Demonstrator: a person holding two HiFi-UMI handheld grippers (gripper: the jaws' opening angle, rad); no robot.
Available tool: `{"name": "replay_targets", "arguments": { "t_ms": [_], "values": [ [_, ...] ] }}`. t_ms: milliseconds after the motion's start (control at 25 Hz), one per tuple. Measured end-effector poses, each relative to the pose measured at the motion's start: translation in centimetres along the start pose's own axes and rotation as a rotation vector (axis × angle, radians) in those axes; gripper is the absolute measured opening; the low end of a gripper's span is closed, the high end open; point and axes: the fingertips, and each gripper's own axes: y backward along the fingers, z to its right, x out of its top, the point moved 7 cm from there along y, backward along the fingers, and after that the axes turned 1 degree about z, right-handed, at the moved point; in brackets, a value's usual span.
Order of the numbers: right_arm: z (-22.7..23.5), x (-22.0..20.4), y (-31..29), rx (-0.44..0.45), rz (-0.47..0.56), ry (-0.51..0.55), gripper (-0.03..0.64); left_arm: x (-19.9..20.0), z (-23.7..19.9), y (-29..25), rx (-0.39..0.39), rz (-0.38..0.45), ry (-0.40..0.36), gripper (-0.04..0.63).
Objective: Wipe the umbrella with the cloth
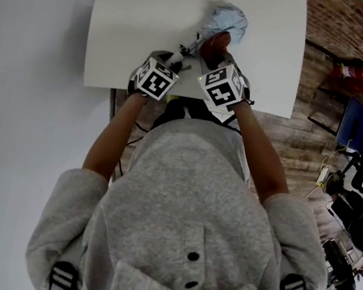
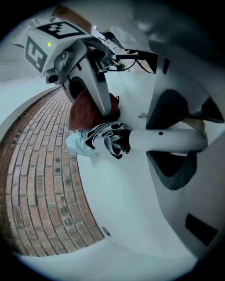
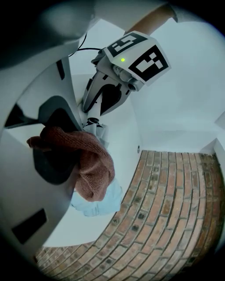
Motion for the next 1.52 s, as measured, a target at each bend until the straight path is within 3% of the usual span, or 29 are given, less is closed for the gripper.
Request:
{"name": "replay_targets", "arguments": {
  "t_ms": [240,440,800,960,1080,1200,1320,1520],
  "values": [
    [-1.3,1.2,0.3,0.043,-0.003,0.035,0.078,-0.1,-0.1,0.4,0.003,0.004,0.009,0.153],
    [-2.2,2.2,0.6,0.142,-0.008,0.038,0.078,-0.2,0.0,0.1,0.002,0.017,-0.001,0.153],
    [-2.3,7.1,2.6,0.417,0.060,0.012,0.080,-0.3,-0.1,0.1,0.007,0.022,0.005,0.153],
    [-0.7,9.3,3.4,0.516,0.144,-0.095,0.080,-0.4,-0.1,0.2,0.002,0.021,0.010,0.153],
    [1.6,10.1,3.4,0.611,0.225,-0.262,0.080,-0.3,-0.1,0.0,-0.002,0.019,0.013,0.153],
    [4.0,9.4,2.2,0.685,0.239,-0.443,0.080,-0.2,-0.3,-0.1,-0.010,0.027,0.000,0.153],
    [6.2,8.0,0.7,0.630,0.188,-0.524,0.080,0.1,-0.5,-0.1,-0.019,0.025,-0.005,0.153],
    [8.3,6.0,-0.4,0.427,0.081,-0.424,0.080,0.3,-0.7,-0.4,-0.020,0.028,-0.007,0.153]
  ]
}}
